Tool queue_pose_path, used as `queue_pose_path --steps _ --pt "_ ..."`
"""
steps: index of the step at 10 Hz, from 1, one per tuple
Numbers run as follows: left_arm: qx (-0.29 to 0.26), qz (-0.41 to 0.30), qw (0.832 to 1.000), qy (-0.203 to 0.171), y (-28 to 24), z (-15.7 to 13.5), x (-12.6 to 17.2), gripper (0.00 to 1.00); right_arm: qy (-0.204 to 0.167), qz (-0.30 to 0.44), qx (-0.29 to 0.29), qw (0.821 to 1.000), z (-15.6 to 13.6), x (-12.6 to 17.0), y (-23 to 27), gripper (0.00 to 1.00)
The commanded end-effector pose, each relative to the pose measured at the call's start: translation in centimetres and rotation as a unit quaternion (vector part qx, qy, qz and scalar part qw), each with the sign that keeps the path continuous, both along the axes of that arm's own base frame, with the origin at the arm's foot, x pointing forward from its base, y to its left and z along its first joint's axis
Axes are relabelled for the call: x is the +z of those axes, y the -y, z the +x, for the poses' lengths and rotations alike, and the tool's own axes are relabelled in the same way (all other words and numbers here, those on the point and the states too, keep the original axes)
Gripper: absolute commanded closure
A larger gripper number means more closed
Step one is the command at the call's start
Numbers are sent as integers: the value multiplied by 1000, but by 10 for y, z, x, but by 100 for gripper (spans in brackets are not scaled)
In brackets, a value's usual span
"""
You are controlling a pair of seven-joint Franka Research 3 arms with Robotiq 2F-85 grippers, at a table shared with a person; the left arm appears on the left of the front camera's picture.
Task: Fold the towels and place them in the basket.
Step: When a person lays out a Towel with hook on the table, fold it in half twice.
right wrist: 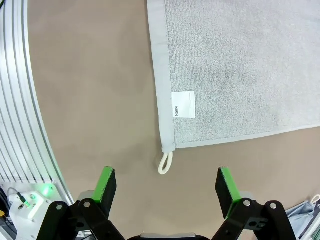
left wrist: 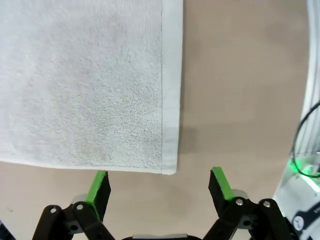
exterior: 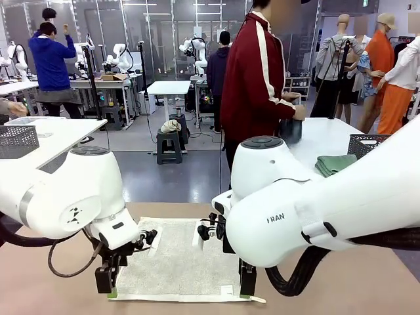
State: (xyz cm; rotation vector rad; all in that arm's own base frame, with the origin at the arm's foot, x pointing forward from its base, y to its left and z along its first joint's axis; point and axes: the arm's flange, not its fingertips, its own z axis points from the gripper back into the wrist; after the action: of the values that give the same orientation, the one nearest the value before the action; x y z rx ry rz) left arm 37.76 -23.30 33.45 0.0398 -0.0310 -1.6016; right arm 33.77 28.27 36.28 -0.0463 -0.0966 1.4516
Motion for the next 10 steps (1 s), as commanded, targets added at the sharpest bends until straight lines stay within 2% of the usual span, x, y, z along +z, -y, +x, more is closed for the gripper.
queue_pose_path --steps 1,2,7,10 --pt "-8 1 999 36 6 0 -7 0 17 -3 -8 1000 1 -9 -2 0" --pt "0 0 1000 0 0 0 0 0 0 0 0 1000 0 0 0 0" --pt "-8 -3 1000 8 0 -1 -3 0 1 -5 1 1000 1 -5 2 0" --pt "-6 -8 1000 4 -4 -1 -10 0 -7 -6 9 1000 10 -28 5 0"
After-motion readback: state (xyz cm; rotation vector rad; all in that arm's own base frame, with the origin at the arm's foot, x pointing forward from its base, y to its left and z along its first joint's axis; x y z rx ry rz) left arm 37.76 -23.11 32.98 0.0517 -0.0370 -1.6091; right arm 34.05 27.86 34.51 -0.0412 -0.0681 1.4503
